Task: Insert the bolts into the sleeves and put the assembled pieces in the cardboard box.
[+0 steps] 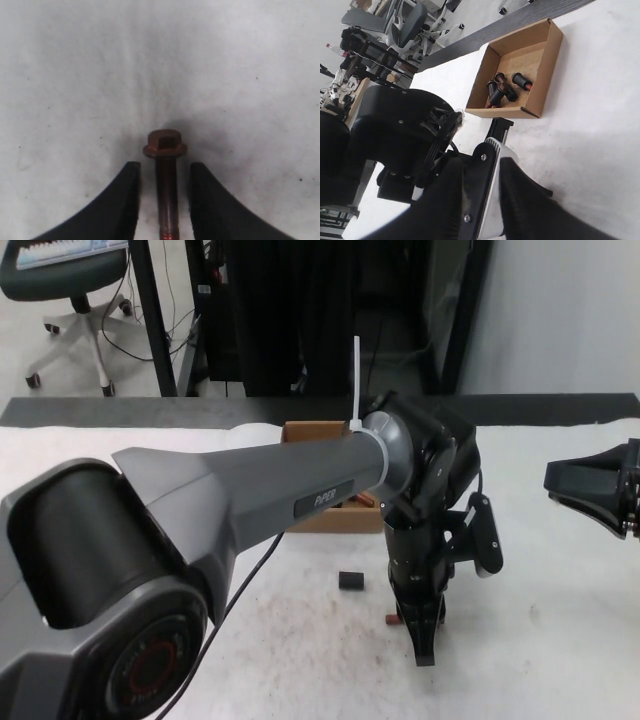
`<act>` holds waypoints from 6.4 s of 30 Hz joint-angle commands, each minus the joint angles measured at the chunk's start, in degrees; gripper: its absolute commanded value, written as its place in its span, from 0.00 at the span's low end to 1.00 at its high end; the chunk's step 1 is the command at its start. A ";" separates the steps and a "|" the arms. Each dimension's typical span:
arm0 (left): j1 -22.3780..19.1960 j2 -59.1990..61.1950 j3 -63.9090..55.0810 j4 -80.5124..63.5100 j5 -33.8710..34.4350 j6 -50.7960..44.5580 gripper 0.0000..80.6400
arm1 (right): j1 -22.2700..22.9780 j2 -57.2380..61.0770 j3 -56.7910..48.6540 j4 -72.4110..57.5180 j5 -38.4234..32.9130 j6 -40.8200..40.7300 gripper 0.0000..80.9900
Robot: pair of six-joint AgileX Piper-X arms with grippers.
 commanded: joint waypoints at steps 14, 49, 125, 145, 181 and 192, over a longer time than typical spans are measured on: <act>0.13 0.75 0.11 -0.99 1.82 0.12 0.38 | -0.23 -0.63 0.05 0.24 -0.87 -0.27 0.31; 7.27 -15.56 0.04 3.02 -5.15 -11.47 0.00 | -0.23 -1.26 0.05 -0.87 -7.12 6.86 0.31; 33.54 -70.25 68.08 -18.77 -2.20 -23.46 0.00 | 43.27 42.18 -42.26 36.97 48.58 -68.62 0.41; 33.54 -70.25 68.08 -18.77 -2.20 -23.46 0.00 | 43.27 43.27 -42.26 30.38 49.38 -68.61 0.41; 33.54 -70.25 68.08 -18.88 -2.20 -23.46 0.00 | 44.88 45.33 -42.26 29.00 52.61 -68.20 0.41; 33.54 -70.25 68.08 -18.88 -2.20 -23.46 0.00 | 44.88 45.33 -42.26 29.26 52.60 -68.20 0.37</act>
